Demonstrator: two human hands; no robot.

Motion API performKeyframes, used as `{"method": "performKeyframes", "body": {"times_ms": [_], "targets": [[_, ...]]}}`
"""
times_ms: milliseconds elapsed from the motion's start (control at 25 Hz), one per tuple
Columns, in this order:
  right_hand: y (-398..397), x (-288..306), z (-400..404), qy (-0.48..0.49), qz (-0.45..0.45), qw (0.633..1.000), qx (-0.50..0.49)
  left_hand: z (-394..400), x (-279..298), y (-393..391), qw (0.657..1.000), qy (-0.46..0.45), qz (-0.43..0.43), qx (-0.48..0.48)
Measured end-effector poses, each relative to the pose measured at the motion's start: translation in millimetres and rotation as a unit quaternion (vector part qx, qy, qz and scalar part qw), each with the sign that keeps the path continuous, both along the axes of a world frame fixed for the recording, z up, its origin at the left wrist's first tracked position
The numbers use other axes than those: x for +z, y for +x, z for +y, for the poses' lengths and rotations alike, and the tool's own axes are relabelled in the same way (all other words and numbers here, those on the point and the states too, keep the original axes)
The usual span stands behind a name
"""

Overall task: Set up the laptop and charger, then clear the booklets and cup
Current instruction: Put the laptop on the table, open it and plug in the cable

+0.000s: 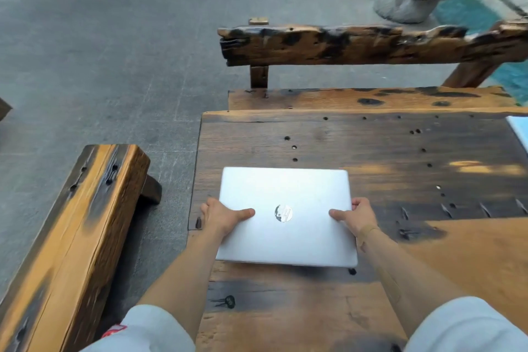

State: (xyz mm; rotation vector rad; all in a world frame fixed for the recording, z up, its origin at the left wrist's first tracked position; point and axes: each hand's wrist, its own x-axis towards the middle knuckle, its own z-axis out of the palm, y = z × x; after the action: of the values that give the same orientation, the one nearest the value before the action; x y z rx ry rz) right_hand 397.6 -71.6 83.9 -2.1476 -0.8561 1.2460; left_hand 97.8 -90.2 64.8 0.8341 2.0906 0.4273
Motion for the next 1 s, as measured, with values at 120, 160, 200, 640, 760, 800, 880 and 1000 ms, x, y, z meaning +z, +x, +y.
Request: {"method": "performKeyframes", "body": {"times_ms": [120, 160, 200, 640, 760, 800, 880, 1000], "targets": [[28.1, 4.6, -40.3, 0.003, -0.03, 0.999, -0.027, -16.5, 6.3, 23.2, 0.999, 0.004, -0.015, -0.043], [39.6, 4.8, -54.0, 0.002, -0.034, 0.999, -0.043, -21.9, 8.7, 33.1, 0.998, 0.006, -0.024, -0.061], [51.7, 6.7, -68.9, 0.0, -0.033, 0.998, -0.06, -26.7, 10.0, 44.6, 0.996, 0.007, -0.029, -0.081], [200.8, 28.2, -201.9, 0.014, 0.016, 0.976, -0.217, -63.8, 36.9, 214.8, 0.97, 0.005, -0.022, -0.242], [263.1, 36.5, -232.8, 0.04, 0.069, 0.96, -0.27, -82.6, 35.3, 276.9, 0.965, -0.004, -0.048, -0.257], [285.8, 42.6, -244.0, 0.039, 0.086, 0.956, -0.277, -89.8, 29.6, 299.0, 0.964, -0.007, -0.064, -0.257], [322.1, 55.2, -263.5, 0.044, 0.122, 0.946, -0.298, -97.2, 10.4, 338.9, 0.966, 0.002, -0.086, -0.244], [377.1, 61.5, -297.2, 0.036, 0.156, 0.939, -0.305, -132.1, 52.4, 403.7, 0.962, -0.001, -0.174, -0.21]]}}
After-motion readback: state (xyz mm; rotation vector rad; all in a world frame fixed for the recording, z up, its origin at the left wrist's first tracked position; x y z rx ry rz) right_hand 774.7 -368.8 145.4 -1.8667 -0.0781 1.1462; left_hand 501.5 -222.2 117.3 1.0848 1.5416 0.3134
